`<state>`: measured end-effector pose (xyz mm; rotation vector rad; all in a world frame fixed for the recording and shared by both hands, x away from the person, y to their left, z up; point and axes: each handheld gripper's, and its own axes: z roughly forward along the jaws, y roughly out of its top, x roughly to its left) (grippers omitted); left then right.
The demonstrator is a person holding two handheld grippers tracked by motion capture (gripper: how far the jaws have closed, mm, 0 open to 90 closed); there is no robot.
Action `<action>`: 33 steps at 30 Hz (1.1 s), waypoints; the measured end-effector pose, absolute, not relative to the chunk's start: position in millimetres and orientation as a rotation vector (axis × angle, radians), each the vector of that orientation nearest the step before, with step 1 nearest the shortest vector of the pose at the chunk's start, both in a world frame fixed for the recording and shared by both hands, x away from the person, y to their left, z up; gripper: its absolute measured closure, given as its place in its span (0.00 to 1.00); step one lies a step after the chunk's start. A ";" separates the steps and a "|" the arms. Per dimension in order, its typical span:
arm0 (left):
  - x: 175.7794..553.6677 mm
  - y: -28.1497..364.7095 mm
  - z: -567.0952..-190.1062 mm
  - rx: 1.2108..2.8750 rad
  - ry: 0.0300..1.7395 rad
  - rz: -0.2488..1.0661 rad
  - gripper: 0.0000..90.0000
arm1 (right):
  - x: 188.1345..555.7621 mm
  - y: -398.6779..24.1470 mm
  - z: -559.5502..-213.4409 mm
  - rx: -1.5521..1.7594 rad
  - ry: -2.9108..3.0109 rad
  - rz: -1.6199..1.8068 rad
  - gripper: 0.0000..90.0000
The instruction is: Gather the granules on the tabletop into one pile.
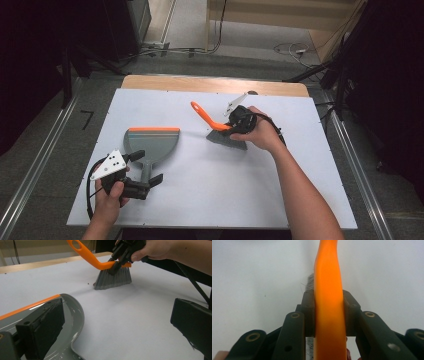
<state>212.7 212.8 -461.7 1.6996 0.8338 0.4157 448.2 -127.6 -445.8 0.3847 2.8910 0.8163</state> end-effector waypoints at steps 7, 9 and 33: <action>213.0 213.0 -462.1 1.699 0.835 0.413 0.00 | 450.4 -126.4 -445.8 0.379 2.896 0.823 0.76; 213.2 213.0 -462.3 1.698 0.835 0.412 0.00 | 449.3 -126.2 -444.5 0.384 2.899 0.809 0.76; 212.8 212.1 -461.3 1.702 0.831 0.413 0.00 | 427.0 -107.6 -417.9 0.861 2.809 0.960 0.76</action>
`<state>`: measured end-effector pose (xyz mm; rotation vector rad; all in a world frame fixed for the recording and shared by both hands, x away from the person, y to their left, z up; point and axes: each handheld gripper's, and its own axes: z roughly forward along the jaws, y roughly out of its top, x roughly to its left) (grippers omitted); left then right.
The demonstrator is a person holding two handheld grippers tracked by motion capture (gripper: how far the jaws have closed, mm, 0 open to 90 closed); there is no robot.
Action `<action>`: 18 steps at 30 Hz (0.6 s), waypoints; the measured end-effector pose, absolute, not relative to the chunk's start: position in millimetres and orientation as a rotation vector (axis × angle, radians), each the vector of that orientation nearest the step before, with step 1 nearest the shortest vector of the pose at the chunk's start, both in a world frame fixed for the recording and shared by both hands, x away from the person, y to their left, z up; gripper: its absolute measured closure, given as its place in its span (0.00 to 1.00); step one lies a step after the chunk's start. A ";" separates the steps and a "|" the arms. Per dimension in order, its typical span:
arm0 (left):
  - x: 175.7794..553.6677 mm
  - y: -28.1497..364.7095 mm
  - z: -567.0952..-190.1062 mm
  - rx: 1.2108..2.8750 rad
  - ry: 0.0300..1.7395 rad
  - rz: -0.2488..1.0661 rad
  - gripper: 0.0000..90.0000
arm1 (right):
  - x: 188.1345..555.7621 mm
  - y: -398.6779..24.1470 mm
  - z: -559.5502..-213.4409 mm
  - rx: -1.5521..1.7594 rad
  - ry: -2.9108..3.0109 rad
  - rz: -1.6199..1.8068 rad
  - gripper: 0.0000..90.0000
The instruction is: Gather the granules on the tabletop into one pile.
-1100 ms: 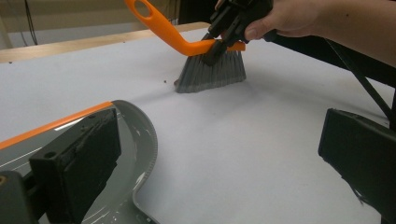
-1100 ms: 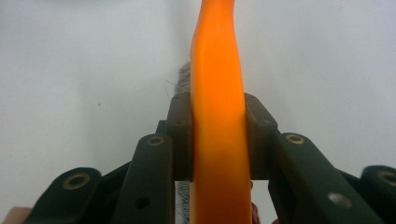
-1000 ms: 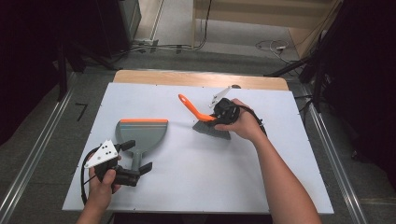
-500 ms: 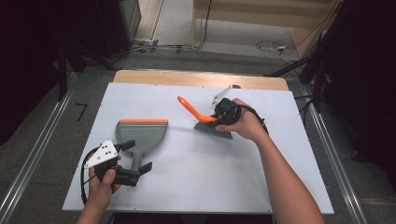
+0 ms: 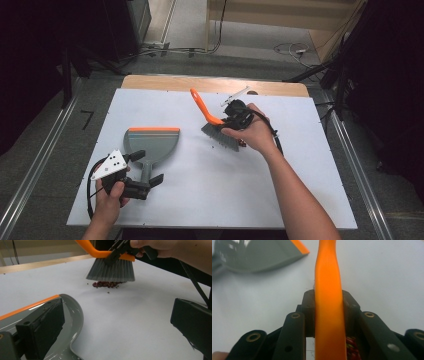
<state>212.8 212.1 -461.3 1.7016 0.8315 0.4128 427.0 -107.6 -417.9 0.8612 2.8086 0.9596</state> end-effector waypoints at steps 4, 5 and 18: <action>212.6 213.3 -461.3 1.698 0.833 0.413 0.00 | 426.4 -89.9 -431.5 0.994 2.804 0.996 0.76; 212.6 213.7 -461.4 1.696 0.833 0.414 0.00 | 426.9 -86.1 -435.5 1.015 2.806 0.996 0.76; 212.1 215.2 -460.7 1.696 0.834 0.414 0.00 | 441.7 -99.7 -448.7 1.253 2.694 0.915 0.76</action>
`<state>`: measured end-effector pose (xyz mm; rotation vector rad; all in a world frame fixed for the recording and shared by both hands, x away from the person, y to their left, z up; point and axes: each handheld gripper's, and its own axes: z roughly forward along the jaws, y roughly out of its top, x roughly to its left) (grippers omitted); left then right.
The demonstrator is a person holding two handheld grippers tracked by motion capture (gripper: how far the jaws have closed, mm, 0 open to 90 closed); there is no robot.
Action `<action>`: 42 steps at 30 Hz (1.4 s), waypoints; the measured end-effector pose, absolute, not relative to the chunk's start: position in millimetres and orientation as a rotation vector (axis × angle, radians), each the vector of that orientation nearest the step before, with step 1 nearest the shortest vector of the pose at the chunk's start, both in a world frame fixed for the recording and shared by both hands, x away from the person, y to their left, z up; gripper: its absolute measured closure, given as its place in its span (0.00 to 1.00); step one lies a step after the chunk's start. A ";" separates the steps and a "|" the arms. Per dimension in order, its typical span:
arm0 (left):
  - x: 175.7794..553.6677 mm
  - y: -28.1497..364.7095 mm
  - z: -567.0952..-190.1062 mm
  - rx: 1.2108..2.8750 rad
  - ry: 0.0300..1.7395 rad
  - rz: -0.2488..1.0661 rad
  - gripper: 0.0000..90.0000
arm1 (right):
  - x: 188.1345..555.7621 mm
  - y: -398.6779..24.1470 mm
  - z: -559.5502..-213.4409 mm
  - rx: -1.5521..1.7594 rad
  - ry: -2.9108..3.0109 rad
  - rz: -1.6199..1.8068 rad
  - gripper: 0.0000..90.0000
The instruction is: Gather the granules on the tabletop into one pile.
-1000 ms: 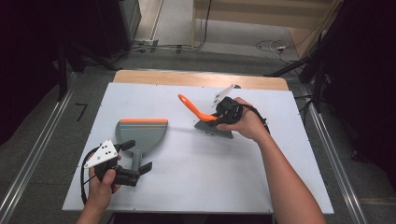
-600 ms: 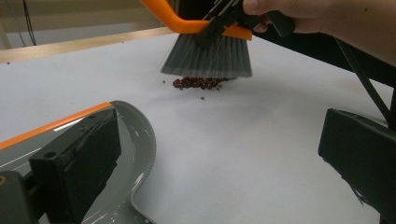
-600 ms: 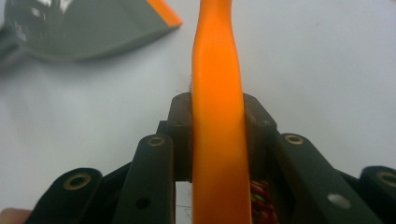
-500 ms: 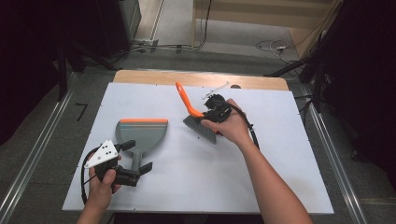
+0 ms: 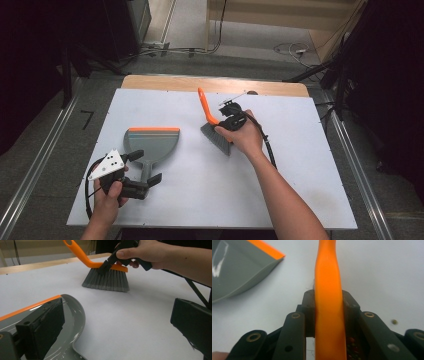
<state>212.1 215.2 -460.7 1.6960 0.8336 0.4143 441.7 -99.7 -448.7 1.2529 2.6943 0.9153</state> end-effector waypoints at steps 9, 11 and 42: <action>212.4 212.3 -461.2 1.703 0.829 0.413 0.00 | 441.3 -118.5 -446.6 1.312 2.635 0.904 0.76; 212.5 212.0 -461.5 1.703 0.829 0.412 0.00 | 440.4 -120.1 -444.6 1.308 2.632 0.906 0.76; 213.1 211.5 -462.2 1.705 0.830 0.408 0.00 | 438.4 -158.2 -440.7 1.084 2.545 0.760 0.76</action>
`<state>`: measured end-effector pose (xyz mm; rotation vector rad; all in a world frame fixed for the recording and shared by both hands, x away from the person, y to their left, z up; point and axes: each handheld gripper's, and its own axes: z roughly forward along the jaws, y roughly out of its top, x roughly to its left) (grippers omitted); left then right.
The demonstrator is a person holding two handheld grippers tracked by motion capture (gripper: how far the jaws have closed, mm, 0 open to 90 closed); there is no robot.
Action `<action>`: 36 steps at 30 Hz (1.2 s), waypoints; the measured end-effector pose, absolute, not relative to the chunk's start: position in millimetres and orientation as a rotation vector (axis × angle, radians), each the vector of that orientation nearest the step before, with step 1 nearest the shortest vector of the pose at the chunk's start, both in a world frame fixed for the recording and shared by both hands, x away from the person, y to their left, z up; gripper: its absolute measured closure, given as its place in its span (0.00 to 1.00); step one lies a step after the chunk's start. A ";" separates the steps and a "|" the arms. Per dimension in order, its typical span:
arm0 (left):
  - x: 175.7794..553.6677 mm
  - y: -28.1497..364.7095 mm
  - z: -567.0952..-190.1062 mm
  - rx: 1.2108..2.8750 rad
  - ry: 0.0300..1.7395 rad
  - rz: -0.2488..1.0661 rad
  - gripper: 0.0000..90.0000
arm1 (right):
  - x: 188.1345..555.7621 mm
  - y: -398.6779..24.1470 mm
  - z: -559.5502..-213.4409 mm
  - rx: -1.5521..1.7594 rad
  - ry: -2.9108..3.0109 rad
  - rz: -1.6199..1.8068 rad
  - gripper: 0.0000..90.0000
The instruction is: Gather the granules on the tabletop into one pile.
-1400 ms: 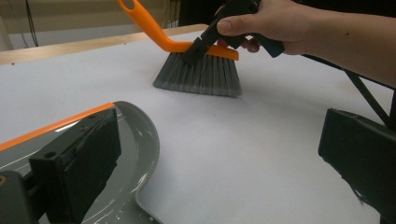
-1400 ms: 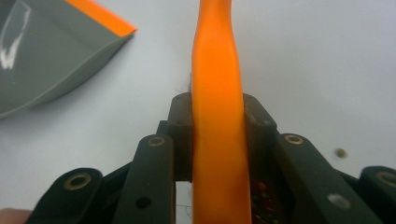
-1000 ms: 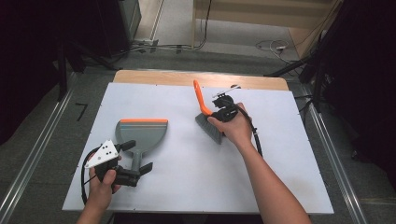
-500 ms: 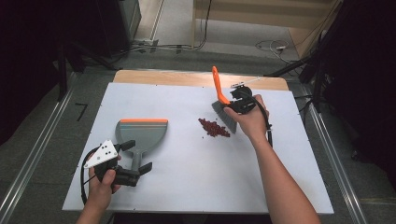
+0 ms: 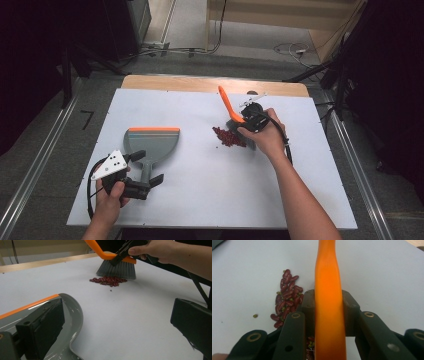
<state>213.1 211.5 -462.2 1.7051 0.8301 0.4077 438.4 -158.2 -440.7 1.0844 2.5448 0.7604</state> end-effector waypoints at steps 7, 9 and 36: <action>212.5 211.6 -461.3 1.701 0.828 0.410 0.00 | 434.8 -166.8 -432.5 1.134 2.455 0.787 0.76; 212.6 211.5 -461.3 1.702 0.828 0.410 0.00 | 432.8 -169.0 -433.8 1.180 2.402 0.748 0.76; 213.8 209.4 -462.6 1.712 0.828 0.411 0.00 | 416.1 -163.8 -435.5 1.324 2.292 0.810 0.76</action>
